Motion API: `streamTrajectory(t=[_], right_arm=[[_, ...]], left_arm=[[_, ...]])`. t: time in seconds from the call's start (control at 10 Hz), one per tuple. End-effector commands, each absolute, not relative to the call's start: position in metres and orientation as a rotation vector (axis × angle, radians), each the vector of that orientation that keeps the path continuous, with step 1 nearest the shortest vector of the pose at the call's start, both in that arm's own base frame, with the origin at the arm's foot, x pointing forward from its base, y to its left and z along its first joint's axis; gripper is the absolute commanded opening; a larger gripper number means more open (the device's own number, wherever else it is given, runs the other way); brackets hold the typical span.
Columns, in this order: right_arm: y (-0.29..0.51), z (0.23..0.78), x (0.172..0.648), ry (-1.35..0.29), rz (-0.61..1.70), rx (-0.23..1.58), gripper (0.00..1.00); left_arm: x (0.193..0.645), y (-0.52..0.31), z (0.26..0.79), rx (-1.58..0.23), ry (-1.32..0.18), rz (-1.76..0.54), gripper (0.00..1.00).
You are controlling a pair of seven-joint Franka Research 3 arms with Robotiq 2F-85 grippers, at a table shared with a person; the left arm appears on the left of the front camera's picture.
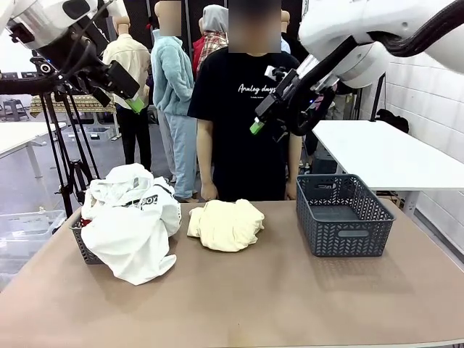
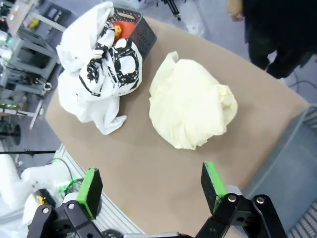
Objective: Sort the tops and bottoms.
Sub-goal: Lift clothes from the center of the table with your right hand.
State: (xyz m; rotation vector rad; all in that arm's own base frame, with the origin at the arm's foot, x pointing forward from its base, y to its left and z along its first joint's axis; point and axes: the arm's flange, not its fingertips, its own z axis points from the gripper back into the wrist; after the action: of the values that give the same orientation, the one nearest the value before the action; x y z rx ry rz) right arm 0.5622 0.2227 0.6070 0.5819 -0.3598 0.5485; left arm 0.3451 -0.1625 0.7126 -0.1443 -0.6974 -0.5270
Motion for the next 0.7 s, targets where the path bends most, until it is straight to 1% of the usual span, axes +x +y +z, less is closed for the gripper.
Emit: streamTrajectory(t=[0.0,0.1,0.2,0.3,0.4,0.6], right_arm=[[0.201,0.621,0.542,-0.375,0.527,0.595,1.00],[0.201,0.621,0.542,-0.375,0.527,0.595,1.00],[0.212,0.620,0.556,-0.375,0.541,0.580,1.00],[0.233,0.609,0.568,-0.359,0.495,0.547,1.00],[0.260,0.605,0.585,-0.362,0.490,0.488,1.00],[0.317,0.593,0.614,-0.293,0.449,0.311,1.00]], left_arm=[[0.344,-0.163,0.714,-0.144,-0.702,-0.521,1.00],[0.344,-0.163,0.714,-0.144,-0.702,-0.521,1.00],[0.344,-0.163,0.714,-0.144,-0.702,-0.521,1.00],[0.344,-0.163,0.714,-0.144,-0.702,-0.521,1.00],[0.344,-0.163,0.714,-0.144,-0.702,-0.521,1.00],[0.344,-0.163,0.714,-0.144,-0.702,-0.521,1.00]])
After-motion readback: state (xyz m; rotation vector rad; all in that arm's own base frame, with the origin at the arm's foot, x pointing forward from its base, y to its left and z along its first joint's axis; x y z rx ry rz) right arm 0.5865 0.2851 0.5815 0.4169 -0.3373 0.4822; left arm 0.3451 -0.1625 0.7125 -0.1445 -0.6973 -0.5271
